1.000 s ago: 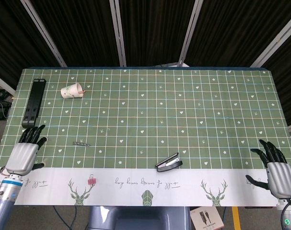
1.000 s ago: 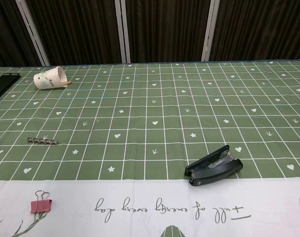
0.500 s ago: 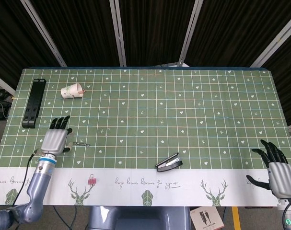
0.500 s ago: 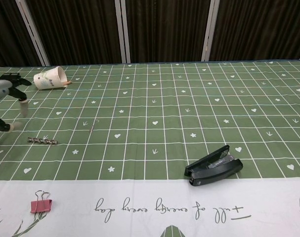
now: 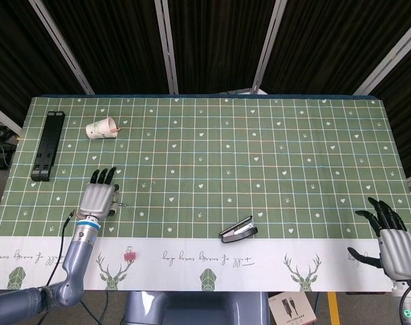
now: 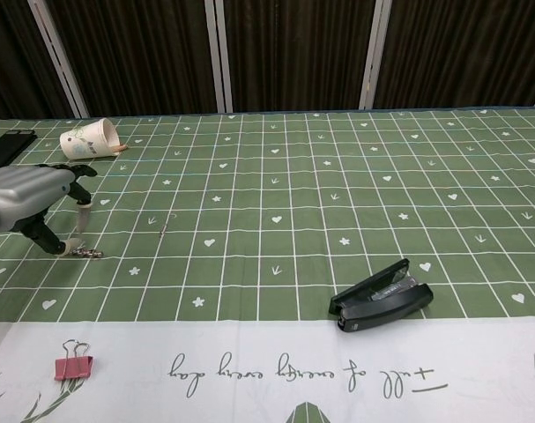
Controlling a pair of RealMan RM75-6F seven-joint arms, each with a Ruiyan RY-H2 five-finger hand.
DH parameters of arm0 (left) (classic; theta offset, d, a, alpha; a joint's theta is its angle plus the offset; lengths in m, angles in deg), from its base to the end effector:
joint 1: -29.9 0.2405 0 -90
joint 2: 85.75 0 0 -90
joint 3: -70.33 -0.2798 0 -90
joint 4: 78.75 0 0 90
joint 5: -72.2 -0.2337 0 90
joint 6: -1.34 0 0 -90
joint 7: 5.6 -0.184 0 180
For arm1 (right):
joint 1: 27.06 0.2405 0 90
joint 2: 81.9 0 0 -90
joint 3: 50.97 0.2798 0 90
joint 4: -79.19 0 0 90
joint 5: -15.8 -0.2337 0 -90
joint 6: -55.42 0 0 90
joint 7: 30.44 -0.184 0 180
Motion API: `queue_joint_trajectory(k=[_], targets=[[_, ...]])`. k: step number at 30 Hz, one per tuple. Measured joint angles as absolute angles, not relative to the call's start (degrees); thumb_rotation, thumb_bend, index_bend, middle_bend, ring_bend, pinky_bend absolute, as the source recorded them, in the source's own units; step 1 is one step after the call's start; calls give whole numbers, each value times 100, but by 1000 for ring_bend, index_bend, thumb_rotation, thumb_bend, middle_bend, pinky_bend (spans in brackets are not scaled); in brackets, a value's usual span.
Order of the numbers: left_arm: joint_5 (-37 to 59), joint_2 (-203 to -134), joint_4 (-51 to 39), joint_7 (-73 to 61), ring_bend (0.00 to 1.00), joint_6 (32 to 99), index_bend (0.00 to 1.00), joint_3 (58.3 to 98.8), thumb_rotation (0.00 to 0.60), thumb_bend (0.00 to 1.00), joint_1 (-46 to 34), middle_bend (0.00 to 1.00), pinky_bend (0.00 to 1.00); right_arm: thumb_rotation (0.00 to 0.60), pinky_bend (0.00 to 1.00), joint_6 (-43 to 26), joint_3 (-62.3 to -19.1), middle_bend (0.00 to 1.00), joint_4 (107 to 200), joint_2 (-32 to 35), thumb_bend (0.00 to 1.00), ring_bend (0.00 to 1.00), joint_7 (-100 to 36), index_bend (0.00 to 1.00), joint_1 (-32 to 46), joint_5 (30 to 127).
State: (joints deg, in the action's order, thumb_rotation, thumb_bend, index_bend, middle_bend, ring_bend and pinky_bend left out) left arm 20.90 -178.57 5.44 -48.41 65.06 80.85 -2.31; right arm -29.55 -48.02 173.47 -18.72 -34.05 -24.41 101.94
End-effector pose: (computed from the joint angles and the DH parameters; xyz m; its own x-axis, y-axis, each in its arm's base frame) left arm -0.2417 0.3673 -0.0541 0.5959 0.2788 0.7531 0.7975 -0.0948 -0.5959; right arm -0.3431 -0.2116 0.1494 0.3201 -0.0174 0.9472 -0.9470 0.0218 0.3204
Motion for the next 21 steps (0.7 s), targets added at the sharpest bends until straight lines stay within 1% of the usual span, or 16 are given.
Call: queue_joint_trajectory(k=[9, 14, 21], targets=[[2134, -18005, 413, -4873, 0, 6510, 499, 7980, 600, 302, -330, 0, 0, 600, 131, -2977, -4795, 44, 17347, -1877, 72, 0, -3429, 263, -2446, 10198], [2211, -18071, 341, -4984, 0, 6536, 461, 7928, 600, 300, -384, 0, 0, 600, 131, -2983, -4796, 44, 17345, -1875, 73, 0, -3439, 263, -2449, 10206], [2335, -18180, 220, -5043, 0, 6506, 478, 7926, 600, 300, -480, 0, 0, 600, 131, -2986, -4793, 44, 17352, -1875, 73, 0, -3439, 264, -2450, 10203]])
